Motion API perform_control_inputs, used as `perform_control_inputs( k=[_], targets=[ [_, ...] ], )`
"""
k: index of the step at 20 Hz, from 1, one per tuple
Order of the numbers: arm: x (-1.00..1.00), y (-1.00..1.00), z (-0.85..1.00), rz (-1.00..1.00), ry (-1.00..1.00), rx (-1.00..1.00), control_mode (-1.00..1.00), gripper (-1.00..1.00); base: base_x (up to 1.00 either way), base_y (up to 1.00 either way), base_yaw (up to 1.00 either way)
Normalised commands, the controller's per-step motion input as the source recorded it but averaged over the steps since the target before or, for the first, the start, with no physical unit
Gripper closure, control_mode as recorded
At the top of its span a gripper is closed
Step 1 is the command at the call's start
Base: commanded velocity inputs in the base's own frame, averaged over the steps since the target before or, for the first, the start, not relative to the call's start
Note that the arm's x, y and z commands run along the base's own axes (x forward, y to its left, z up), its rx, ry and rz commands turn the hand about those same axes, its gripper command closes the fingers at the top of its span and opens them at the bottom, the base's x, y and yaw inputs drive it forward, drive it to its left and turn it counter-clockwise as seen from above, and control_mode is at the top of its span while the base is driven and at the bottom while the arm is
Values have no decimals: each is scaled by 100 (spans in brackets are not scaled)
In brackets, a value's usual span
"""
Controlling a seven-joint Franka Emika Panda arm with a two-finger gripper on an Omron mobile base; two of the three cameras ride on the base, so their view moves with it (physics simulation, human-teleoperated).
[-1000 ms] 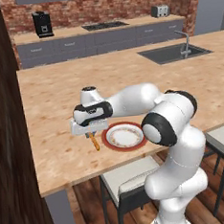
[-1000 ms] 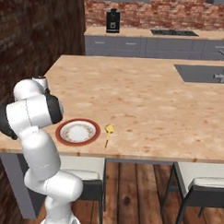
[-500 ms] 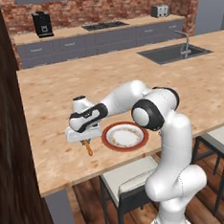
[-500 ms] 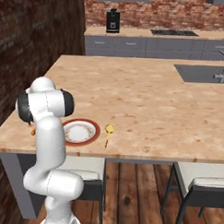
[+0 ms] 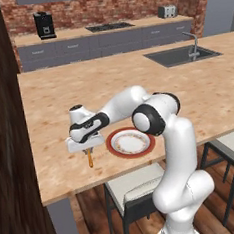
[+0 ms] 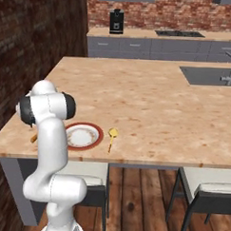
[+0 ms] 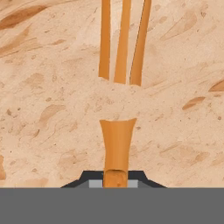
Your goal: Take the fork and place it on the left side of the plate. Then take the spoon and place it on the right side of the plate. Make sure they're directly next to the plate.
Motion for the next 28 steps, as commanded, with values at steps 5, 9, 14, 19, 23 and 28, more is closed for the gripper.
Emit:
perform_control_inputs(
  k=[5,9,14,19,23,28],
  targets=[
    [-1,-16,-10,2,-1,-1,-100,100,0,0,0],
    [-1,-23,-9,6,0,0,-100,100,0,0,0],
    [0,-17,-17,10,0,0,-100,100,0,0,0],
    [-2,0,-24,6,-1,0,-100,-100,0,0,0],
    [-32,2,18,0,-7,0,-100,-100,0,0,0],
    [-65,0,72,0,-11,0,-100,-100,0,0,0]
  ],
)
